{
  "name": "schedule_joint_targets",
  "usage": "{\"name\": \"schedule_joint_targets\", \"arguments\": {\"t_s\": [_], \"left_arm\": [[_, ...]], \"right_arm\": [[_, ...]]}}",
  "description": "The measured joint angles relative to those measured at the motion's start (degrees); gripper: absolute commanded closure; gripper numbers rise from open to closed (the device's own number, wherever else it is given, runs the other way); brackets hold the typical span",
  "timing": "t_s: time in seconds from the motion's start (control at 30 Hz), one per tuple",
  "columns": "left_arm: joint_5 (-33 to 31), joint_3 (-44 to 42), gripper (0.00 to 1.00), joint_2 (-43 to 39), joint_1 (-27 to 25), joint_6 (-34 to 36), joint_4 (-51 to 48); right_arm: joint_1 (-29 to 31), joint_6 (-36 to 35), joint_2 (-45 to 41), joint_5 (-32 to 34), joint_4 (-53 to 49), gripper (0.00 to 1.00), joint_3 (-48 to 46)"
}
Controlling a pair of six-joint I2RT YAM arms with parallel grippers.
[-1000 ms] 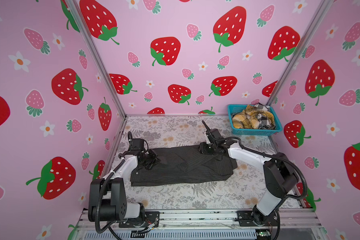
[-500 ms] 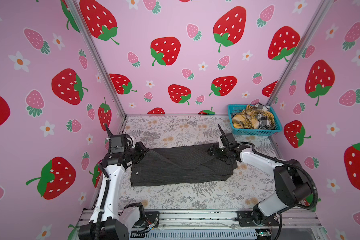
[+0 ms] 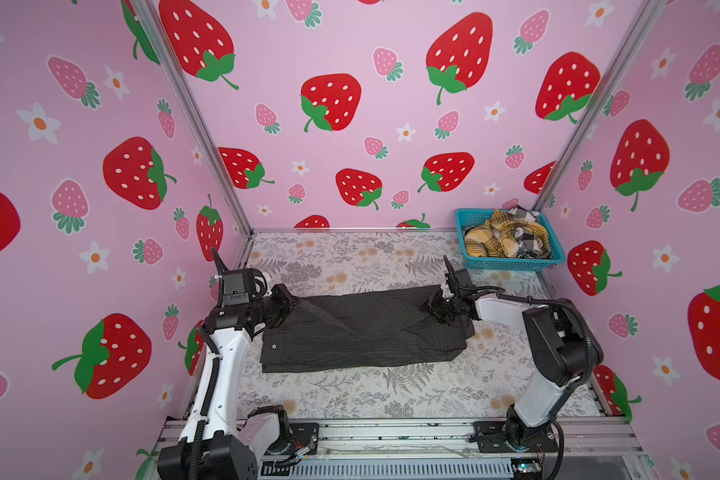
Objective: Fold and stack the long sleeve shirts
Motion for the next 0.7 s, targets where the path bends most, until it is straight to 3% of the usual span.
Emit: {"name": "schedule_joint_targets", "arguments": {"t_s": [0.1, 0.3, 0.43, 0.53, 0.7], "left_arm": [[-0.13, 1.42, 1.0, 4.33, 0.11, -0.39, 1.03], [-1.95, 15.52, 1.0, 16.85, 1.11, -0.52, 3.04], [-3.21, 18.69, 1.0, 16.98, 3.56, 0.42, 5.97], [-3.48, 13.64, 1.0, 14.88, 6.36, 2.21, 9.22], [-2.8, -2.75, 1.0, 16.83, 12.48, 3.78, 13.05]], "right_arm": [[-0.42, 0.04, 1.09, -0.66, -0.04, 0.99, 0.83], [-1.99, 0.09, 0.46, -1.88, 1.66, 1.0, 1.6], [-2.82, 0.83, -1.73, -3.96, 6.27, 1.0, -0.81], [-2.78, 1.31, -2.34, -5.95, 11.61, 1.0, -3.5], [-2.69, 2.6, -2.03, -7.76, 18.16, 1.0, -8.72]]}}
